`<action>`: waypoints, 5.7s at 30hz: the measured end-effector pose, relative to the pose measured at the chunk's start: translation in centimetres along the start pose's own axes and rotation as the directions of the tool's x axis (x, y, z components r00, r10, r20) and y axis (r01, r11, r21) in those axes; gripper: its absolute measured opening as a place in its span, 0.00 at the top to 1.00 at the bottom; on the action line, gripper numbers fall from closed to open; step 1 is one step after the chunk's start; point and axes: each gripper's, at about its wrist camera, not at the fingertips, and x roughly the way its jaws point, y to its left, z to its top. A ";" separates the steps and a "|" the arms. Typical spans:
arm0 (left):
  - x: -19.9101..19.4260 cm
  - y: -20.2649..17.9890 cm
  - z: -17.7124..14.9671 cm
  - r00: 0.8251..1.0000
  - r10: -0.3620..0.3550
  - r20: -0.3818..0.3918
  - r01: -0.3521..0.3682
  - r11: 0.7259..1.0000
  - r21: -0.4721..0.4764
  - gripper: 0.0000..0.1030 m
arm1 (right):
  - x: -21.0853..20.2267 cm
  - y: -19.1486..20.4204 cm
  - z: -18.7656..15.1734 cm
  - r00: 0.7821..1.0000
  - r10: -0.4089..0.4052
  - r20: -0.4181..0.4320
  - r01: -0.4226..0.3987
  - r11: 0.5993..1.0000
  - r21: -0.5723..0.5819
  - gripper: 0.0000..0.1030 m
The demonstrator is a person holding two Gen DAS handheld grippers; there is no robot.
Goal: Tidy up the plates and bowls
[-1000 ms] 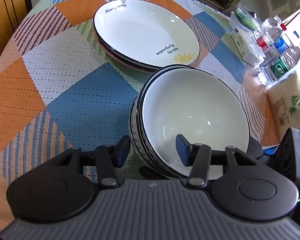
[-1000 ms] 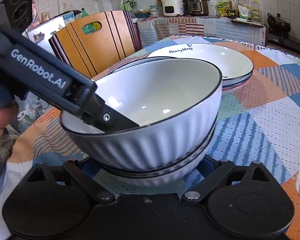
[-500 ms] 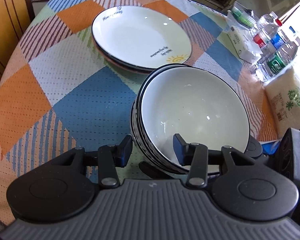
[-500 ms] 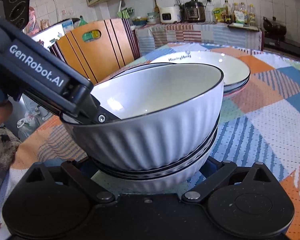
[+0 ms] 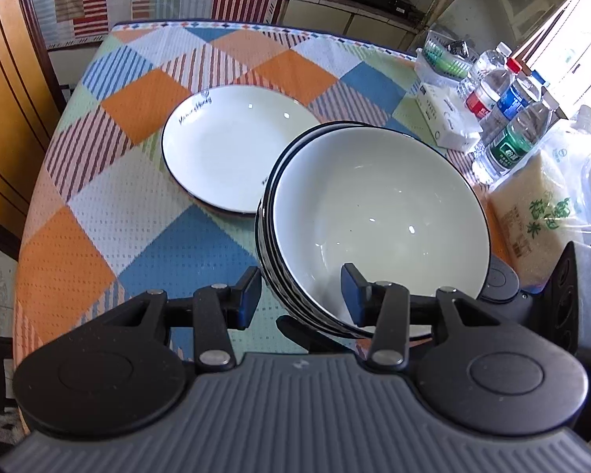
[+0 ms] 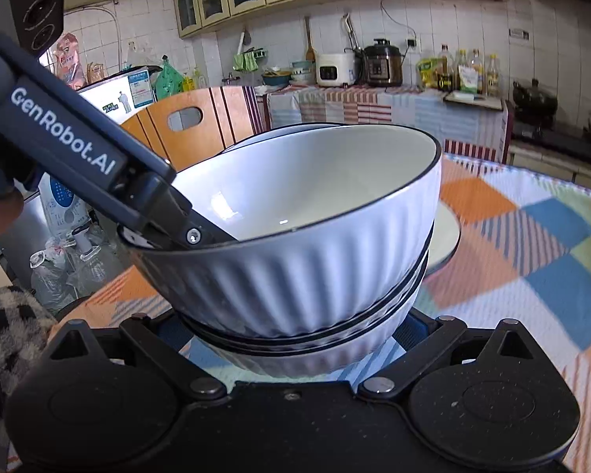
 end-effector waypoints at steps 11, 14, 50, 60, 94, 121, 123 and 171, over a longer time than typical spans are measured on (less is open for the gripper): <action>-0.2 0.8 5.1 0.999 0.024 0.038 -0.024 1.000 0.015 0.59 | 1.7 -1.8 4.3 1.000 0.001 0.020 0.000 0.998 -0.056 0.02; 0.7 1.5 6.3 0.998 0.044 0.047 -0.045 0.999 0.011 0.59 | 3.1 -2.5 5.2 1.000 0.017 0.013 -0.016 0.997 -0.073 0.02; 12.6 6.0 10.3 0.995 0.097 0.021 -0.096 0.995 -0.040 0.59 | 13.5 -6.7 4.4 0.995 -0.032 -0.091 0.031 0.999 -0.004 0.02; 12.9 6.0 10.4 0.991 0.120 0.053 -0.118 0.992 -0.038 0.59 | 14.4 -7.1 4.5 0.997 -0.033 -0.071 0.032 0.999 -0.018 0.02; 2.8 3.8 8.4 0.969 0.171 0.177 -0.169 0.985 -0.025 0.50 | 3.1 -5.6 5.8 0.972 -0.219 -0.086 0.225 0.973 0.058 0.02; -6.6 0.5 0.8 0.919 0.270 0.289 -0.278 0.961 -0.013 0.27 | -7.9 -2.0 7.2 0.911 -0.408 -0.061 0.412 0.905 0.108 0.01; -6.7 0.4 0.5 0.919 0.270 0.288 -0.277 0.961 -0.019 0.24 | -8.8 -1.5 7.1 0.903 -0.427 -0.044 0.429 0.895 0.118 0.01; -5.6 0.2 -3.6 0.877 0.340 0.339 -0.346 0.937 -0.044 0.00 | -9.0 -0.8 3.9 0.875 -0.479 -0.065 0.483 0.864 0.140 0.01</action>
